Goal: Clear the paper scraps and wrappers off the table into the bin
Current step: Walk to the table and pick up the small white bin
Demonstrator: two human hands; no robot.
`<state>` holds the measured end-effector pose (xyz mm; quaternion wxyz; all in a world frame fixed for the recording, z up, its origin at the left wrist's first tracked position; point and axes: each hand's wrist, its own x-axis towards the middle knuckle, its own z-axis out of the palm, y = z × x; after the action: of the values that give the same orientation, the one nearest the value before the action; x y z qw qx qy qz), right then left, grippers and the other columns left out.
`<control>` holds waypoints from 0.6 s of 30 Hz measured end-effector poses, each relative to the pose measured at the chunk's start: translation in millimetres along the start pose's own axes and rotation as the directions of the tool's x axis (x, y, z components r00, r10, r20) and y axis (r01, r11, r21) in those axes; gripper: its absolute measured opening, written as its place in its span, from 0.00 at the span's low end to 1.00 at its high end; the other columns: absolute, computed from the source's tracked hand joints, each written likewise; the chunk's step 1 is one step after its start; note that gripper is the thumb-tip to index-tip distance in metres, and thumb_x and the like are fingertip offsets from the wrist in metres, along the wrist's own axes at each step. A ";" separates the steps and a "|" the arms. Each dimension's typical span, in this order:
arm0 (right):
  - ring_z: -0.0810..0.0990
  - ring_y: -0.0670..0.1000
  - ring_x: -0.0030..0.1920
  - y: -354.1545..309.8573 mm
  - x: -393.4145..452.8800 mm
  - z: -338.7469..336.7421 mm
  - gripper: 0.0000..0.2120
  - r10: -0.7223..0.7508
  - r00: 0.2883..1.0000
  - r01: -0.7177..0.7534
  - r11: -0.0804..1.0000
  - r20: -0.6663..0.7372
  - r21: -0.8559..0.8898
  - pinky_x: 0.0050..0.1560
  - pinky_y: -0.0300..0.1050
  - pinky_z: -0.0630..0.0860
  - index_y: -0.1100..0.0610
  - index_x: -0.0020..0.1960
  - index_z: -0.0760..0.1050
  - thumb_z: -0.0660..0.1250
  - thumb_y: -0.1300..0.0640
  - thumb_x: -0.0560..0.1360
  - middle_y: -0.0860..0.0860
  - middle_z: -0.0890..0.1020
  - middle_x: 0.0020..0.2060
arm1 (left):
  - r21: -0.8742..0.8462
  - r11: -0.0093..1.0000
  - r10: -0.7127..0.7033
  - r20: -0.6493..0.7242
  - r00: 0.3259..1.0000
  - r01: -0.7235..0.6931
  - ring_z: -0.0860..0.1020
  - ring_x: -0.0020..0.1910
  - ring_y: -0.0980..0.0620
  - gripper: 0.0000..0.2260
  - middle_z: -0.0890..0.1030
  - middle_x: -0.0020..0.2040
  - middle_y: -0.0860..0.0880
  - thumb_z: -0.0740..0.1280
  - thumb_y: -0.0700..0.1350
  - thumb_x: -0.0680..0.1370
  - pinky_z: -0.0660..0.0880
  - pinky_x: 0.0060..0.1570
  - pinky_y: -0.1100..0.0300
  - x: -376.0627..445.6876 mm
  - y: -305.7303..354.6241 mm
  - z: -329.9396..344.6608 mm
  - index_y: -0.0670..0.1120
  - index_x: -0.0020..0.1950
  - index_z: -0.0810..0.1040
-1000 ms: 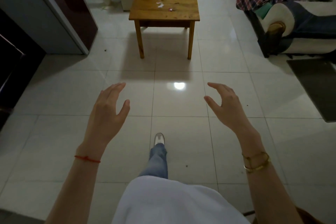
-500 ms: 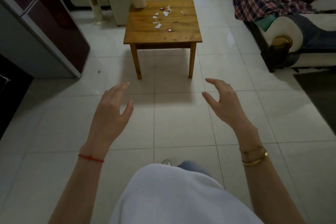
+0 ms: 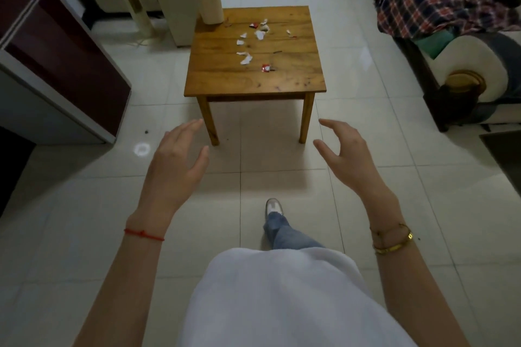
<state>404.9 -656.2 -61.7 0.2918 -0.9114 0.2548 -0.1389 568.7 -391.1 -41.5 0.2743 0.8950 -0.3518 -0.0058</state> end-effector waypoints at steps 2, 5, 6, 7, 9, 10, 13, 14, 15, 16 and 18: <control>0.71 0.51 0.66 5.2 50.4 -3.2 0.21 -0.025 1.000 0.025 1.000 0.004 0.004 0.65 0.42 0.64 0.56 0.69 0.69 0.65 0.52 0.78 0.53 0.76 0.64 | -0.001 1.000 -0.018 -0.017 1.000 0.018 0.68 0.69 0.52 0.22 0.71 0.70 0.49 0.60 0.49 0.78 0.67 0.69 0.48 44.2 -3.1 5.1 0.50 0.73 0.64; 0.72 0.51 0.65 10.8 125.0 -9.0 0.20 -0.075 0.997 0.075 0.997 0.004 0.004 0.65 0.43 0.65 0.56 0.68 0.70 0.65 0.53 0.78 0.52 0.76 0.64 | 0.017 0.999 -0.029 -0.048 0.998 0.030 0.68 0.69 0.52 0.23 0.71 0.70 0.48 0.60 0.50 0.78 0.68 0.68 0.51 107.0 -9.2 9.6 0.49 0.73 0.64; 0.72 0.51 0.65 11.8 150.7 -10.1 0.20 -0.086 0.996 0.086 0.996 0.007 0.008 0.65 0.42 0.66 0.56 0.68 0.70 0.66 0.53 0.78 0.52 0.76 0.63 | 0.024 0.999 -0.037 -0.059 0.998 0.039 0.68 0.70 0.51 0.23 0.71 0.70 0.48 0.60 0.49 0.78 0.68 0.68 0.51 128.6 -11.7 10.8 0.49 0.73 0.64; 0.72 0.50 0.64 12.4 170.7 -10.3 0.20 -0.095 0.995 0.095 0.995 0.008 0.015 0.64 0.42 0.66 0.56 0.68 0.70 0.66 0.53 0.78 0.52 0.76 0.63 | 0.030 0.998 -0.045 -0.072 0.996 0.047 0.68 0.70 0.51 0.22 0.71 0.70 0.48 0.61 0.49 0.78 0.67 0.68 0.52 145.6 -13.8 11.8 0.49 0.73 0.64; 0.72 0.50 0.64 11.9 209.4 -10.5 0.19 -0.114 0.993 0.114 0.993 0.005 0.033 0.64 0.43 0.66 0.55 0.67 0.71 0.66 0.54 0.77 0.51 0.77 0.62 | 0.031 0.997 -0.068 -0.100 0.993 0.071 0.68 0.70 0.52 0.22 0.71 0.70 0.48 0.61 0.49 0.78 0.66 0.68 0.55 177.6 -18.5 13.7 0.49 0.73 0.64; 0.72 0.50 0.64 11.5 229.4 -9.1 0.19 -0.121 0.993 0.121 0.992 0.007 0.045 0.64 0.44 0.67 0.55 0.67 0.71 0.66 0.54 0.77 0.51 0.77 0.62 | 0.028 0.996 -0.079 -0.108 0.991 0.083 0.68 0.69 0.52 0.22 0.71 0.70 0.49 0.61 0.49 0.78 0.65 0.67 0.56 194.5 -23.0 15.2 0.50 0.72 0.64; 0.73 0.51 0.63 10.0 283.4 -1.0 0.19 -0.131 0.991 0.129 0.990 0.031 0.061 0.64 0.48 0.69 0.54 0.67 0.71 0.66 0.54 0.77 0.51 0.77 0.61 | 0.034 0.994 -0.103 -0.111 0.989 0.107 0.68 0.69 0.53 0.22 0.72 0.69 0.50 0.61 0.49 0.78 0.64 0.65 0.60 240.3 -36.9 22.0 0.50 0.72 0.65; 0.73 0.51 0.63 10.4 300.7 4.0 0.18 -0.131 0.991 0.128 0.990 0.042 0.064 0.64 0.47 0.68 0.55 0.67 0.71 0.66 0.55 0.77 0.51 0.77 0.61 | 0.036 0.992 -0.116 -0.104 0.988 0.121 0.68 0.69 0.53 0.22 0.72 0.69 0.50 0.61 0.50 0.78 0.64 0.64 0.61 255.4 -42.9 25.6 0.51 0.72 0.64; 0.73 0.51 0.63 11.1 318.3 9.9 0.18 -0.133 0.990 0.130 0.989 0.049 0.068 0.63 0.44 0.67 0.55 0.67 0.71 0.66 0.55 0.77 0.51 0.77 0.61 | 0.034 0.991 -0.127 -0.099 0.987 0.131 0.68 0.69 0.54 0.22 0.72 0.69 0.50 0.61 0.50 0.78 0.64 0.64 0.62 271.1 -48.9 29.8 0.51 0.72 0.64; 0.72 0.51 0.63 11.7 335.8 16.5 0.19 -0.135 0.989 0.131 0.989 0.057 0.070 0.63 0.42 0.66 0.56 0.67 0.71 0.66 0.56 0.77 0.51 0.77 0.61 | 0.029 0.990 -0.134 -0.091 0.987 0.137 0.68 0.68 0.54 0.22 0.72 0.69 0.50 0.60 0.50 0.78 0.64 0.64 0.62 287.1 -55.6 34.2 0.51 0.72 0.64; 0.72 0.50 0.63 12.1 370.3 30.3 0.19 -0.127 0.989 0.123 0.990 0.073 0.064 0.64 0.43 0.66 0.56 0.67 0.71 0.66 0.55 0.77 0.51 0.77 0.61 | 0.017 0.990 -0.141 -0.072 0.987 0.142 0.68 0.68 0.53 0.22 0.72 0.69 0.50 0.60 0.51 0.78 0.65 0.64 0.61 320.2 -70.8 42.3 0.51 0.72 0.64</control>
<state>720.4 -852.8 -54.3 0.3189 -0.9212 0.1816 -0.1295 845.4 -571.7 -54.0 0.2758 0.9202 -0.2775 0.0104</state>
